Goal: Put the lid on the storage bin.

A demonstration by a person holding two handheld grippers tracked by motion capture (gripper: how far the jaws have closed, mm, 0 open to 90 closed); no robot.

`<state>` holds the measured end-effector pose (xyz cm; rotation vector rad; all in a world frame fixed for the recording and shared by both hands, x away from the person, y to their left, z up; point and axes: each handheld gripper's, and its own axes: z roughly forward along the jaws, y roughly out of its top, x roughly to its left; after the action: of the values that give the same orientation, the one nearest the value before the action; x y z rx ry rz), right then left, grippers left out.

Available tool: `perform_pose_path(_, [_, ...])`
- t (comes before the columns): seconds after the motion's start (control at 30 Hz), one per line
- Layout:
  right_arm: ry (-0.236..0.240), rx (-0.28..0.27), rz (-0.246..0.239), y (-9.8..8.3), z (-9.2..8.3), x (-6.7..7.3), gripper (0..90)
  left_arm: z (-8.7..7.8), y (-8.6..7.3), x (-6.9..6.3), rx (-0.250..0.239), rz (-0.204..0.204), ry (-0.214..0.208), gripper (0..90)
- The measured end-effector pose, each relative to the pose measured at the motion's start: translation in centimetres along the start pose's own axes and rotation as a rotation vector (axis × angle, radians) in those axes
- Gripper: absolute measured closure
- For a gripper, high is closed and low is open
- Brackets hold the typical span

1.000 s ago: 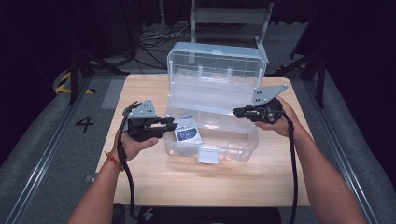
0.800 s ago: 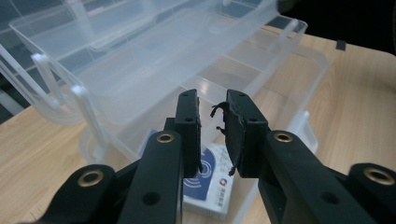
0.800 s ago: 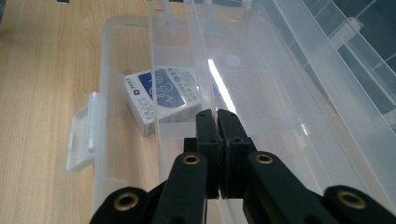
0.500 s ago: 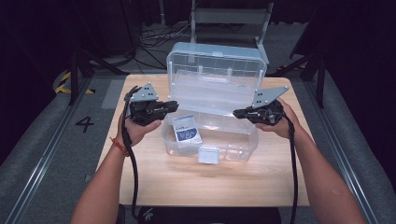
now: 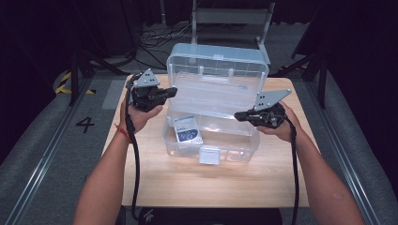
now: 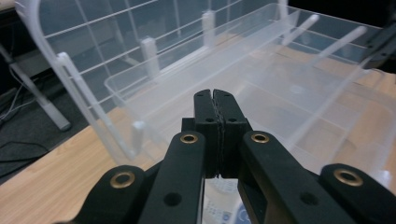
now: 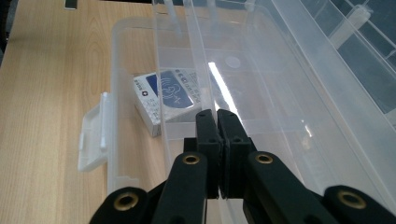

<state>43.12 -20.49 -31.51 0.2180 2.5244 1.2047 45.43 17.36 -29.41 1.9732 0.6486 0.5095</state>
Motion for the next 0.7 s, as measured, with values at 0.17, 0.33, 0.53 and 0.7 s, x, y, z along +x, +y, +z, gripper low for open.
perform_pose_path(0.17, [-0.001,0.003,0.001,-0.1,0.0,0.2,89.0,0.6,0.3,1.0,0.012,-0.007,0.032,89.4])
perform_pose_path(0.33, [-0.001,-0.001,0.001,-0.2,0.0,0.3,89.0,1.5,0.9,2.0,0.043,-0.01,0.061,89.5])
perform_pose_path(0.53, [0.0,-0.007,0.003,-0.3,-0.1,0.5,89.0,2.2,0.8,2.8,0.064,-0.02,0.07,89.4])
perform_pose_path(0.7, [0.005,-0.007,0.003,-0.4,-0.1,0.6,88.9,2.4,0.3,3.3,0.067,-0.035,0.072,89.5])
